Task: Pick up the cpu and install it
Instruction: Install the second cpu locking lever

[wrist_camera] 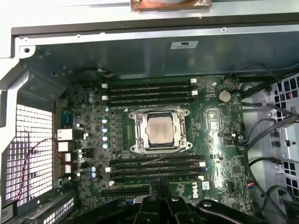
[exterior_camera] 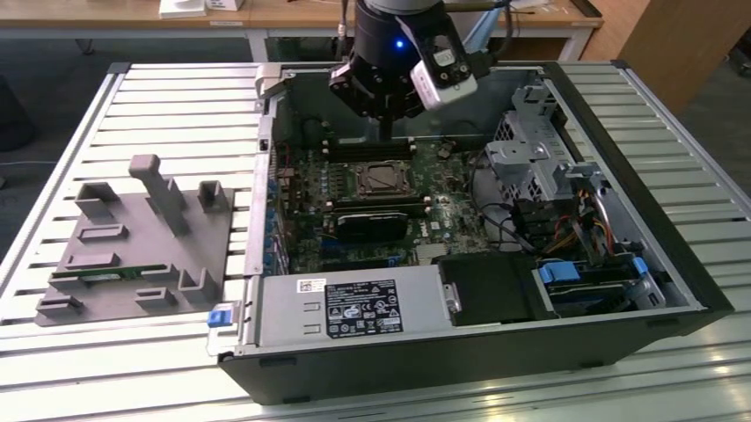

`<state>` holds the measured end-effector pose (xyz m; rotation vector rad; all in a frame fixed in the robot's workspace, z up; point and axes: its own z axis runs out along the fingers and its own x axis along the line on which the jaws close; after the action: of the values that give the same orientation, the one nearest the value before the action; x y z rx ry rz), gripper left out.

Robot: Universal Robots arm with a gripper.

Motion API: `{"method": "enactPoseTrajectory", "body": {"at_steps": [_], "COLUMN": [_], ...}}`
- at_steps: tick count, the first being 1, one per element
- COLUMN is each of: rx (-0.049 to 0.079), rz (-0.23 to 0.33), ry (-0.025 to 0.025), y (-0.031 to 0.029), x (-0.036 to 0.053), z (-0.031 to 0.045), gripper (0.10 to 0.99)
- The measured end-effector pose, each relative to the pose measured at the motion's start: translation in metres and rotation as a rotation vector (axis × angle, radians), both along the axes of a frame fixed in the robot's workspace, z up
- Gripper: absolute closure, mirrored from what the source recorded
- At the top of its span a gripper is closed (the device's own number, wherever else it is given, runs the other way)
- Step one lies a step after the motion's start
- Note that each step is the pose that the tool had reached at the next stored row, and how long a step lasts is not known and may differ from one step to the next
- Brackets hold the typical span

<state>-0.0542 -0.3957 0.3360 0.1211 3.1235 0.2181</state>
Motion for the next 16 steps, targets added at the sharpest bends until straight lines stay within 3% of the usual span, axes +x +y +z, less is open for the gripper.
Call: {"method": "enactPoseTrajectory", "body": {"at_steps": [3,8,9,12,16], "rx": [0.0,-0.001,-0.006,-0.014,-0.015], "rz": [0.0,0.0,0.0,0.0,0.0], "ry": [0.0,-0.0002,0.0,-0.0001,0.0001], "y": [0.0001,0.0002,0.0006,0.0029,0.0052], "x": [0.0007,0.0009,0.0011,0.0011,0.0013], "z": [-0.0048,-0.0056,-0.0064,-0.0115,-0.0188], "gripper": [0.973,0.973,0.973,0.973,0.973]}}
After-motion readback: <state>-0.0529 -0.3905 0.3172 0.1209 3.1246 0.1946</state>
